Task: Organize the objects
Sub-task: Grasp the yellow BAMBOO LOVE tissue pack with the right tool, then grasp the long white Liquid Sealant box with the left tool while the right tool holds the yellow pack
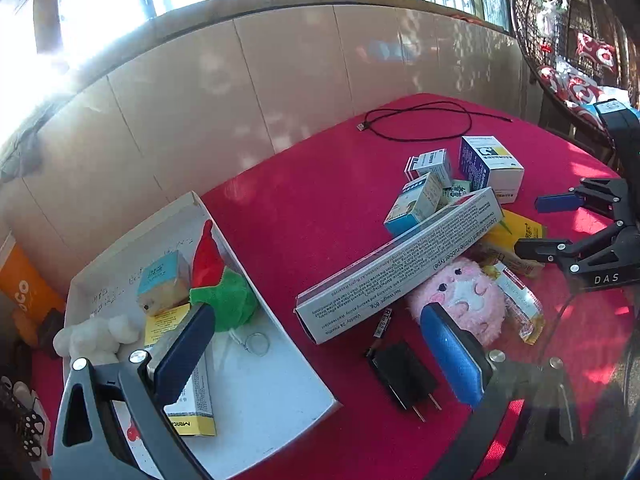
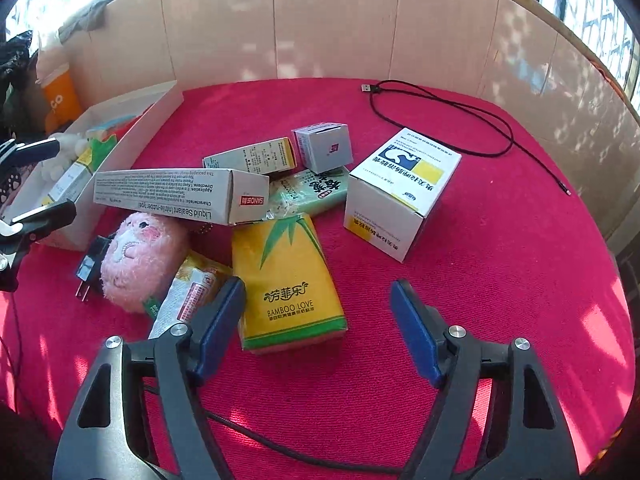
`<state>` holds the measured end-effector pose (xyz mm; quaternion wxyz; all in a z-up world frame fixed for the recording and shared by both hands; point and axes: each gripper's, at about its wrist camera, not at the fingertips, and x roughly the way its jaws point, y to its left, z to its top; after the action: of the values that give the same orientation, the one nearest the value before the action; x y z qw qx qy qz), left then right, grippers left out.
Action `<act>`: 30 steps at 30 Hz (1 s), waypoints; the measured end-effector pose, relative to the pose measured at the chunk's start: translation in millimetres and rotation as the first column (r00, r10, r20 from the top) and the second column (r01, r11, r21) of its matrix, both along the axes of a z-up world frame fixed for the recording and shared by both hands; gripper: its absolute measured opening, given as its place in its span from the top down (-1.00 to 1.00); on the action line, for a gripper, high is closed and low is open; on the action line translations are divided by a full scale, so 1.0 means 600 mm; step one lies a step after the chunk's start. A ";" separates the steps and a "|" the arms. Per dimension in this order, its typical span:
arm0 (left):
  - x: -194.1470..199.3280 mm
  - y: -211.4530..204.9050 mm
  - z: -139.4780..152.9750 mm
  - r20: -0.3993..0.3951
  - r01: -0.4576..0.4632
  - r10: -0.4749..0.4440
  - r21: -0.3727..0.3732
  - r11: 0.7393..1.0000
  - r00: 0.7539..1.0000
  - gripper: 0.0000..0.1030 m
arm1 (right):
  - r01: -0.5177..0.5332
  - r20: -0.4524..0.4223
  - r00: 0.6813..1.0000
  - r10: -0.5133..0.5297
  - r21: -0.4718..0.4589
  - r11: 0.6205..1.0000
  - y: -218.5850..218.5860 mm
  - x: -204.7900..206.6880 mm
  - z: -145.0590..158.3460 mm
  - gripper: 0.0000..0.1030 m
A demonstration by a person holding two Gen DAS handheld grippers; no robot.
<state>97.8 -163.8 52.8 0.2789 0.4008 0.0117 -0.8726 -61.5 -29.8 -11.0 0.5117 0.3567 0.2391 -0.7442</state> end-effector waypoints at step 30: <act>-0.109 -0.029 -0.057 0.225 0.094 -0.089 -0.015 0.995 0.970 -0.34 | -0.015 -0.121 0.992 0.024 0.075 0.997 -0.021 0.035 -0.027 -0.01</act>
<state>32.2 -181.0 18.5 0.2430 0.4931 -0.0494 -0.8339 -40.5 -42.3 -27.4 0.4898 0.3270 0.3005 -0.7502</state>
